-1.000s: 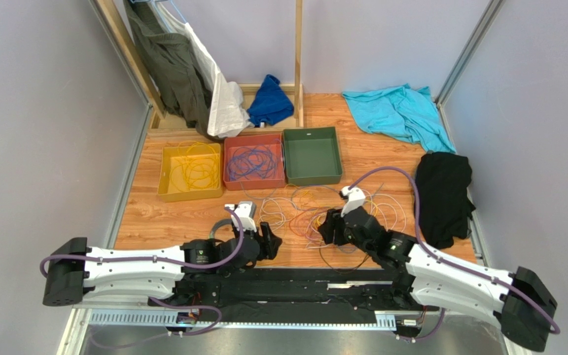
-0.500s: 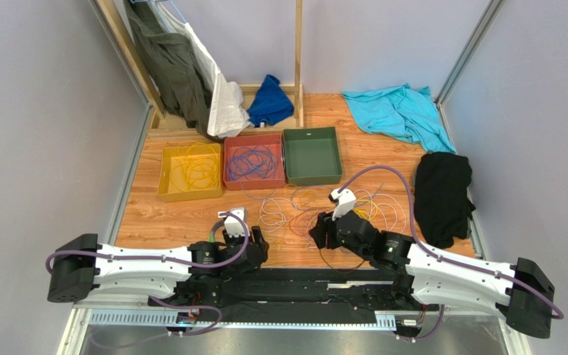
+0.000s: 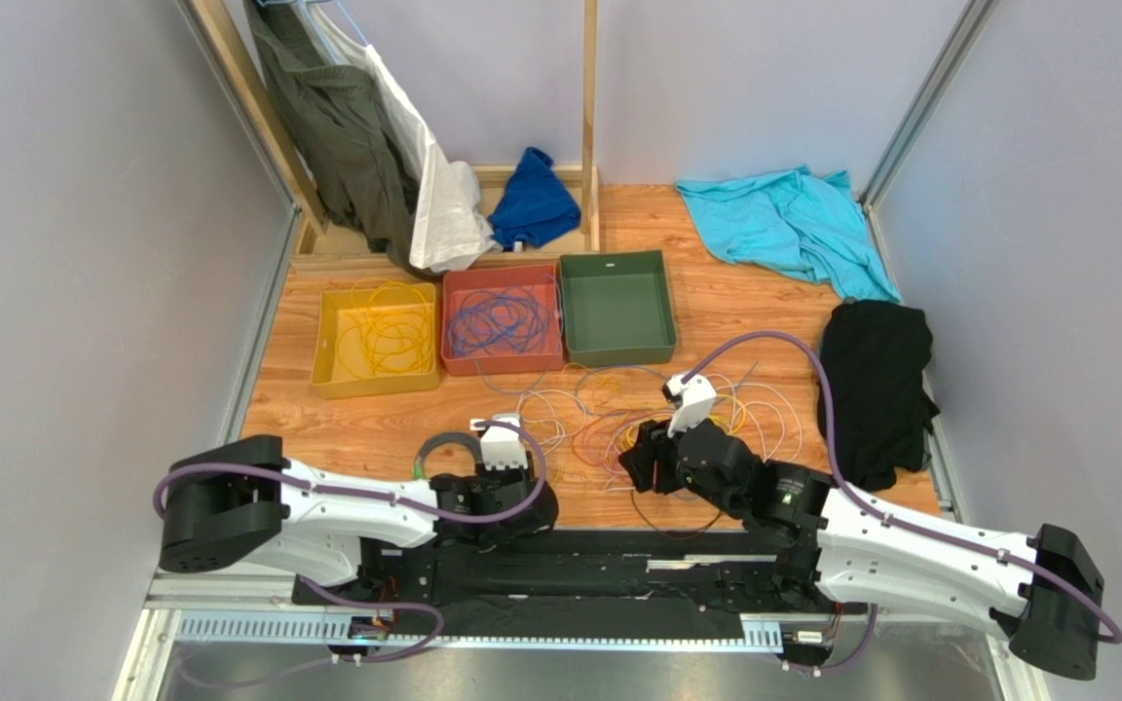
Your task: Untangle the cables
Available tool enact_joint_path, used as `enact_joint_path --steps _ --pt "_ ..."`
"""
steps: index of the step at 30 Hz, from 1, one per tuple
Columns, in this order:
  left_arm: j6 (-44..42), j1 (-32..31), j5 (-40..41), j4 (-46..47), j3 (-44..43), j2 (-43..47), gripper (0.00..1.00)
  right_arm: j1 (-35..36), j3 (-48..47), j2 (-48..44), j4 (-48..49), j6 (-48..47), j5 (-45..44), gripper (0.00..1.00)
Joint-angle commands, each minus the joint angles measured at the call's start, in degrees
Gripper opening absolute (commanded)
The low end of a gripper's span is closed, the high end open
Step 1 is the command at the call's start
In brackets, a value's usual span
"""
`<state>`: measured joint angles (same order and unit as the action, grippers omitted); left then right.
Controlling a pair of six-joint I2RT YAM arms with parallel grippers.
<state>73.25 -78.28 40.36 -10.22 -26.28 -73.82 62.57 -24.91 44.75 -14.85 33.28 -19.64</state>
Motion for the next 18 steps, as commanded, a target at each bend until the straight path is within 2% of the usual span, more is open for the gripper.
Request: enact_joint_path --steps 1,6,8,12,15,18 --pt "-1.6 -0.5 -2.8 -2.3 -1.7 1.0 0.0 0.3 0.3 -2.1 -1.1 0.6 -2.2 0.52" --pt "-6.5 -4.0 5.3 -15.6 -9.6 11.0 0.0 0.4 -0.1 -3.7 -2.2 0.2 -2.7 0.51" --pt "-11.8 -5.5 7.2 -18.2 -14.0 16.2 0.0 0.3 -0.5 -4.6 -2.5 0.2 -2.9 0.51" --pt "-27.5 -6.1 6.2 -15.5 -20.5 23.2 0.0 0.3 -0.6 -7.1 -3.7 0.3 -2.8 0.5" --pt "-35.8 -6.1 2.8 -13.3 -27.2 22.2 0.0 0.3 -0.3 -9.7 -4.5 0.5 -2.7 0.5" --pt "-40.4 -6.3 0.4 -14.7 -34.3 19.0 0.0 0.3 -0.5 -12.8 -5.9 0.7 -2.3 0.49"
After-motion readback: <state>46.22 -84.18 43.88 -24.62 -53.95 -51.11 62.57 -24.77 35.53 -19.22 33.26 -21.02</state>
